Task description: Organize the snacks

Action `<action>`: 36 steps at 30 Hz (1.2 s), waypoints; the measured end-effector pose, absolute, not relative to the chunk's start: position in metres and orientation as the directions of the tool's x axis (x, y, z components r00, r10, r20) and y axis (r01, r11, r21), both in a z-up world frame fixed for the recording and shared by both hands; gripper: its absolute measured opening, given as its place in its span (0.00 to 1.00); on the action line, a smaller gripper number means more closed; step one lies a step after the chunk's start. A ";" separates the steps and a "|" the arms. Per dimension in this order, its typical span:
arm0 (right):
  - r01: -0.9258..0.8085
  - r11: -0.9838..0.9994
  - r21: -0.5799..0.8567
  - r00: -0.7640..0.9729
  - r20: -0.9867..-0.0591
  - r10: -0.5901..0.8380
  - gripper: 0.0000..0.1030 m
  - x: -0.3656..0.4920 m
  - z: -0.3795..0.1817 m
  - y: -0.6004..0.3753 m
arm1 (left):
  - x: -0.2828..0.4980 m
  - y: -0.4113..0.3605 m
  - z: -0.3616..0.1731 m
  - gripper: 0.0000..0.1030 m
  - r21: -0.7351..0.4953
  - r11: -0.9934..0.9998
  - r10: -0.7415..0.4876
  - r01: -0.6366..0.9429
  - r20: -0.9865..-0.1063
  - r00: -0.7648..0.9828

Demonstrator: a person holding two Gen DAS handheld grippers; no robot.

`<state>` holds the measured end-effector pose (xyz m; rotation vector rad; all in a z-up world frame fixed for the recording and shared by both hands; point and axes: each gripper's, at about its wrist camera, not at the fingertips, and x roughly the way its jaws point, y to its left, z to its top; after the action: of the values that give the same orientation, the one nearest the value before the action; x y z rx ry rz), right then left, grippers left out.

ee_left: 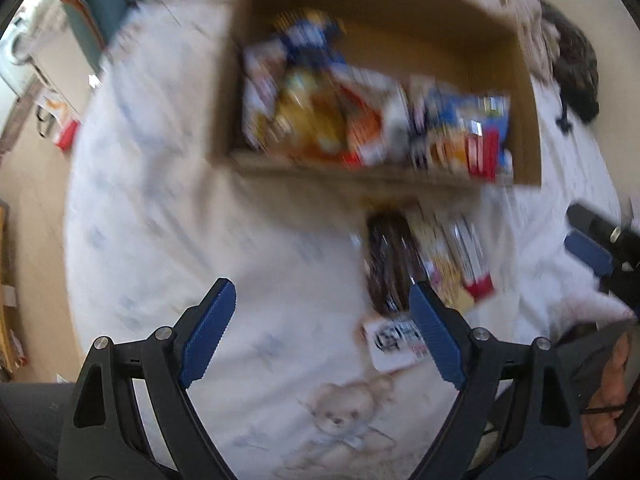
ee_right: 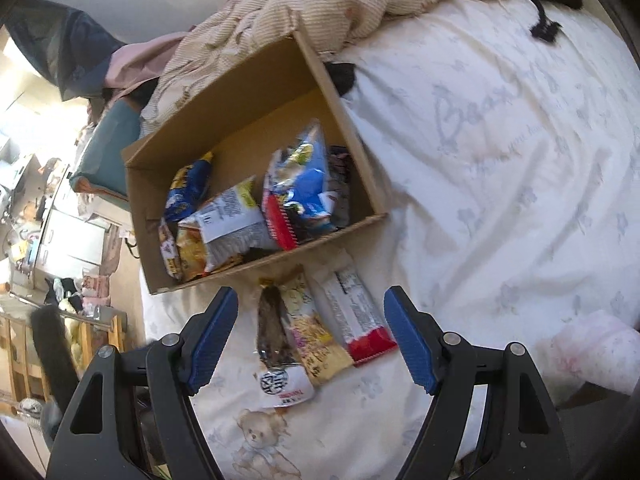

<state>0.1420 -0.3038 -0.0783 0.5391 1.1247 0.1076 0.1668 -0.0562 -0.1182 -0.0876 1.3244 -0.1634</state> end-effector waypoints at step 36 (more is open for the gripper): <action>0.241 0.821 0.517 0.360 -0.833 0.419 0.76 0.149 -0.101 -0.306 | 0.160 -0.045 -0.105 0.49 -0.194 0.980 -0.199 0.049 -0.971 0.129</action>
<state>0.1490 -0.3065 -0.1010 0.6364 1.2200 0.1249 0.1605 -0.0454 -0.1054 -0.1254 1.4311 -0.1806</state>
